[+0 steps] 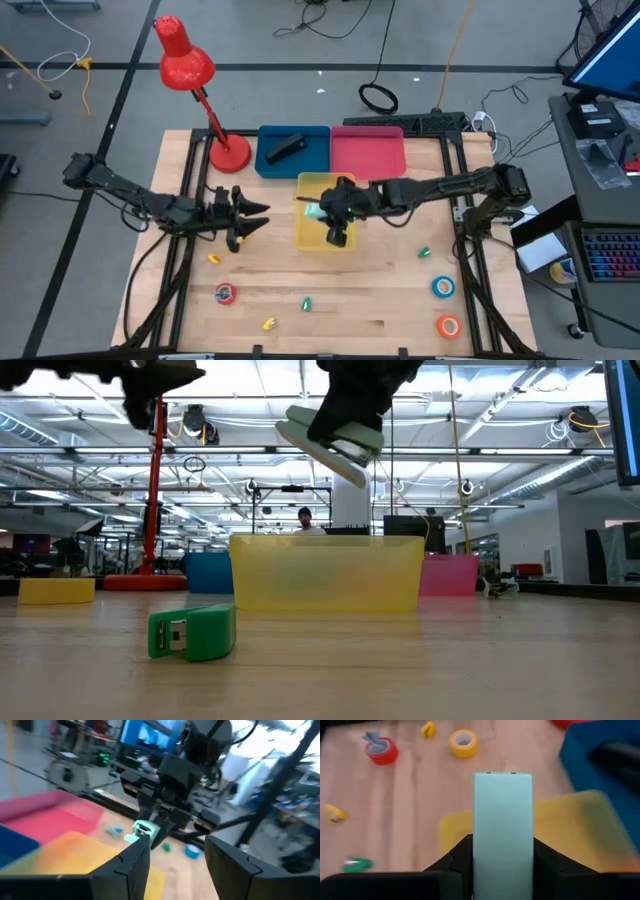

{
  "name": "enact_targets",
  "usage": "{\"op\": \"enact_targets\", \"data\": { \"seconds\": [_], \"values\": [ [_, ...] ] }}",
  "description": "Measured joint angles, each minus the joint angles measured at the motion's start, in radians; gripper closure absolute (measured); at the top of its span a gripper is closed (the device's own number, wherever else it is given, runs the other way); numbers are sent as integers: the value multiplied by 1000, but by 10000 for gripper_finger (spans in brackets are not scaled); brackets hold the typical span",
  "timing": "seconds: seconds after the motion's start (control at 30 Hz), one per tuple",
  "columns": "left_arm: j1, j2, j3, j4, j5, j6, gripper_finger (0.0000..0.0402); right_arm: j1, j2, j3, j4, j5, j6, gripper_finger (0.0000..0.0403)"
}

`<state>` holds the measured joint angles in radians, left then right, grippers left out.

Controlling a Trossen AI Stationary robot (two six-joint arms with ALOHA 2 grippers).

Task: Pick and place Stapler, Stapler remover, tape
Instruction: Put the light blue stapler into the blue bin

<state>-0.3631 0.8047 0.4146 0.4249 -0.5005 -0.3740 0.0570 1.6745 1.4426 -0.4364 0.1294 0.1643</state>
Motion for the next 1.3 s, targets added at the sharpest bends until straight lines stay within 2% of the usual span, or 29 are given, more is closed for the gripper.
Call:
{"op": "enact_targets", "data": {
  "seconds": [0.23,0.43,0.73,1.07,1.3],
  "values": [
    [96,186,233,-253,-7,25,215,-37,0,13,-32,-28,-206,290],
    [166,292,377,-404,2,25,215,-51,0,15,-67,-26,-264,290],
    [209,372,453,-431,8,58,215,-56,0,15,-141,-29,-285,290],
    [259,484,544,-439,111,105,215,-56,0,15,-144,-54,-228,290],
    [281,557,619,-515,165,129,215,-55,0,15,-144,-56,-203,290]
  ]
}}
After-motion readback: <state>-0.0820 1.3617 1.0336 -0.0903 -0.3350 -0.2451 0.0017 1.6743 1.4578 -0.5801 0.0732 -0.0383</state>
